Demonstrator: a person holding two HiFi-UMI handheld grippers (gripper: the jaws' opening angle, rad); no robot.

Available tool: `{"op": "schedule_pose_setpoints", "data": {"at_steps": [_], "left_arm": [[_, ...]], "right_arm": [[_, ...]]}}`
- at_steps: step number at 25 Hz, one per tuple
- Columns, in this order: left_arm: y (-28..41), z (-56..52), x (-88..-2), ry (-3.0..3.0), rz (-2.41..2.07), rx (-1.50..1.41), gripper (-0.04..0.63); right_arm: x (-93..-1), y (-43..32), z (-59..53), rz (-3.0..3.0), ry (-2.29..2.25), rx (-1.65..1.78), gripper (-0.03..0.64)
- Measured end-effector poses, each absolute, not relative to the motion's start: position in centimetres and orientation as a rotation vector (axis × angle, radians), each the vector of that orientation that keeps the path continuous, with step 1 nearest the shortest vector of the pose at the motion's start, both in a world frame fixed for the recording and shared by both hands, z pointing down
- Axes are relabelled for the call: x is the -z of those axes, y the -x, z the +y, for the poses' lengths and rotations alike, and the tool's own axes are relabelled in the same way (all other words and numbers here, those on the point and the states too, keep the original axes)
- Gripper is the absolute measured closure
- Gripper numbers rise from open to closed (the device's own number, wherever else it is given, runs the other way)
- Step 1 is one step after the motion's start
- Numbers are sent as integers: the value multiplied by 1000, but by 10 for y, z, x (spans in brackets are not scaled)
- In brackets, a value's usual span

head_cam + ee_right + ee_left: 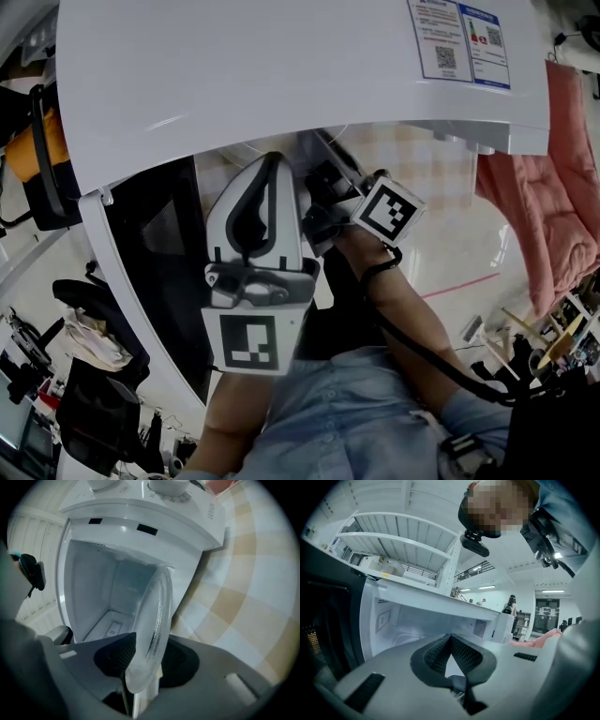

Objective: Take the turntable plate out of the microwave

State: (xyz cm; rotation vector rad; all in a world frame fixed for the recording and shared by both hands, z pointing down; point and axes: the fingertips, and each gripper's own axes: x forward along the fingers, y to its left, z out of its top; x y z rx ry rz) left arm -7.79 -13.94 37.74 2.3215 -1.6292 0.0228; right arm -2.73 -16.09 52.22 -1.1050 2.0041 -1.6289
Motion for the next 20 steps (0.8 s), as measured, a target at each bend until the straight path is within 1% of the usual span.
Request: {"op": "schedule_pose_setpoints", "data": {"at_steps": [5,6,11,12,13,20], "left_arm": [[87,-148,-380,-2308,-1637,-20,588],[88,-150,-380,-2307,-1639,-18,588],[91,-155,-379,-2310,-1639,-19,588],[91,-155,-379,-2311,-1638,-20,588],[90,-154,-379,-2312,-1638,-21,588],[81,-143,-378,-2324,-1628,-24,588]], "right_arm": [[-524,26,-176,1956,1113,1620,479],[-525,26,-177,1949,1115,1626,493],[-523,26,-176,1950,1106,1615,507],[-521,27,-176,1952,1096,1608,519],[-519,27,-176,1955,1083,1602,555],[-521,27,-156,1931,1043,1635,555]]}}
